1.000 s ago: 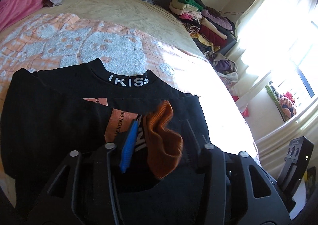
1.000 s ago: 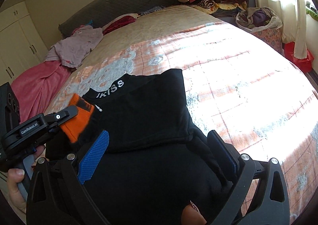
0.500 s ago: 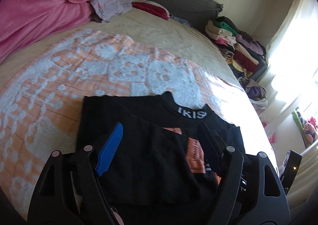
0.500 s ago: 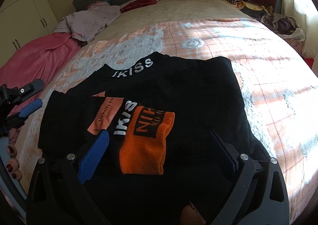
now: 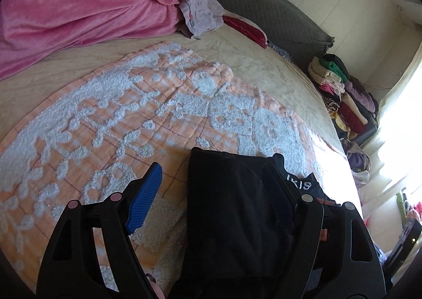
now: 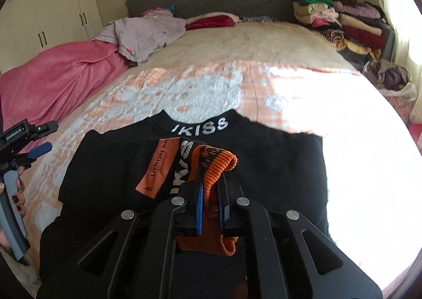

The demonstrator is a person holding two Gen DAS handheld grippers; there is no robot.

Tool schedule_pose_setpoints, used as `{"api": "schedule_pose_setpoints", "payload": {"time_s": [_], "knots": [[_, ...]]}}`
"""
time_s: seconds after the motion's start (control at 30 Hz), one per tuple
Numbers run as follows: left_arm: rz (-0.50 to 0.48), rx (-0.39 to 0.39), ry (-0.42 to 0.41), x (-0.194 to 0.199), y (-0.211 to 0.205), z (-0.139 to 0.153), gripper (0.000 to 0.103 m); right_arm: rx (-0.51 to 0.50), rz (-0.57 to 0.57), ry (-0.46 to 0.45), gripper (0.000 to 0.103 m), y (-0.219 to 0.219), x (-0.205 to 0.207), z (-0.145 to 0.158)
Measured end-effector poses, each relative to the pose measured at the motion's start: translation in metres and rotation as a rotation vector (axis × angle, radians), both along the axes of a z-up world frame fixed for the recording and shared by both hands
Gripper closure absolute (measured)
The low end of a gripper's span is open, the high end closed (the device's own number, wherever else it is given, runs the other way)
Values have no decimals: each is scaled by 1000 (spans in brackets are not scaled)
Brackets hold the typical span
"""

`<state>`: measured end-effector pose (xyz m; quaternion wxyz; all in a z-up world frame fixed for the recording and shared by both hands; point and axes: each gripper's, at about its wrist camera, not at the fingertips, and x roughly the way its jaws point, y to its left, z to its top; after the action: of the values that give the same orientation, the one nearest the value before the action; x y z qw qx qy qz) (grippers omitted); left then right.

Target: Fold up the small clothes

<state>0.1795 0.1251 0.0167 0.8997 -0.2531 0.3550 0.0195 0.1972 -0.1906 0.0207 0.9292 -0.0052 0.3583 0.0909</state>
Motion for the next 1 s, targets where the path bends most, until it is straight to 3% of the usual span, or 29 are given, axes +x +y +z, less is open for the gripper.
{"api": "schedule_pose_setpoints", "payload": {"time_s": [0.23,0.43,0.57,0.63,0.73,0.8,0.87,1.0], "knots": [[-58,81,29,8,-26,-3,33,-77,-34,32,95,-17,12,-9],[-203,191,79,18,-73,-16,44,-117,-76,60,93,-15,11,-27],[-265,238,132,24,-96,-31,46,-124,-130,81,89,-23,12,-33],[-269,254,158,25,-98,-37,46,-147,-177,81,83,-28,12,-34],[-285,274,209,28,-103,-48,46,-103,-201,79,78,-37,8,-31],[-293,306,235,29,-106,-55,46,-50,-179,73,70,-36,3,-27],[-296,315,246,29,-107,-58,46,3,-109,95,56,-26,1,-27],[-306,298,255,27,-102,-61,44,-3,29,121,55,11,-1,-29]]}}
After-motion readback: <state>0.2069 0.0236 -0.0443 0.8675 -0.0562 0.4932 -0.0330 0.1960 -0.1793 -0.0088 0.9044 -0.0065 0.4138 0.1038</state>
